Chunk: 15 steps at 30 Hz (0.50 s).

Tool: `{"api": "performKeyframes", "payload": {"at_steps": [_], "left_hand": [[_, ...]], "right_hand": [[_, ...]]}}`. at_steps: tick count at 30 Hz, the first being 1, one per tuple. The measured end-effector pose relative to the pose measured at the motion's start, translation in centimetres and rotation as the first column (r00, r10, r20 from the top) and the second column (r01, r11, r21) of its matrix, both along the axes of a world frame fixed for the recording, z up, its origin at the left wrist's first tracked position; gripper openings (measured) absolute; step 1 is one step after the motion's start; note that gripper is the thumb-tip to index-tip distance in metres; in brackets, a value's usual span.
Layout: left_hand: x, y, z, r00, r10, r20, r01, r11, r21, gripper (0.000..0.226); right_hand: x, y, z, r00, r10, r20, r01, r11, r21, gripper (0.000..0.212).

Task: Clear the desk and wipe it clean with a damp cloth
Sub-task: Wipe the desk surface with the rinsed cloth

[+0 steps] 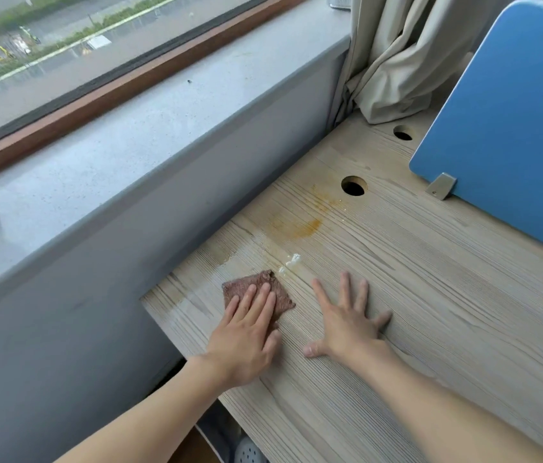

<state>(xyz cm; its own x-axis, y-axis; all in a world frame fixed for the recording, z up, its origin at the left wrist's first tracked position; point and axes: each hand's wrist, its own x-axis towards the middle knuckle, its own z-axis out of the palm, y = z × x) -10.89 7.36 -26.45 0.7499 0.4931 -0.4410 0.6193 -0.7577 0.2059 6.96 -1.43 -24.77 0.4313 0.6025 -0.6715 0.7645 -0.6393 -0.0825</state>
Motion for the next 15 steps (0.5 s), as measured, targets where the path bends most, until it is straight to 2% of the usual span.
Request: {"api": "performKeyframes", "payload": {"at_steps": [3,6,15], "left_hand": [[-0.3,1.4,0.2,0.999,-0.053,-0.007,0.052,0.999,-0.016,0.062],[1.2,2.5,0.0,1.000,-0.016,0.021,0.017,0.999,-0.051,0.061],[1.7,2.5,-0.2,0.995,-0.093,0.041,0.093,0.996,0.004,0.063]], "right_hand": [[-0.1,0.3,0.1,1.000,-0.007,0.004,0.007,1.000,-0.013,0.132],[-0.3,0.8,0.1,1.000,-0.026,0.015,0.026,0.999,-0.041,0.132],[-0.2,1.0,0.1,0.999,-0.029,0.012,0.030,0.998,-0.051,0.132]]}}
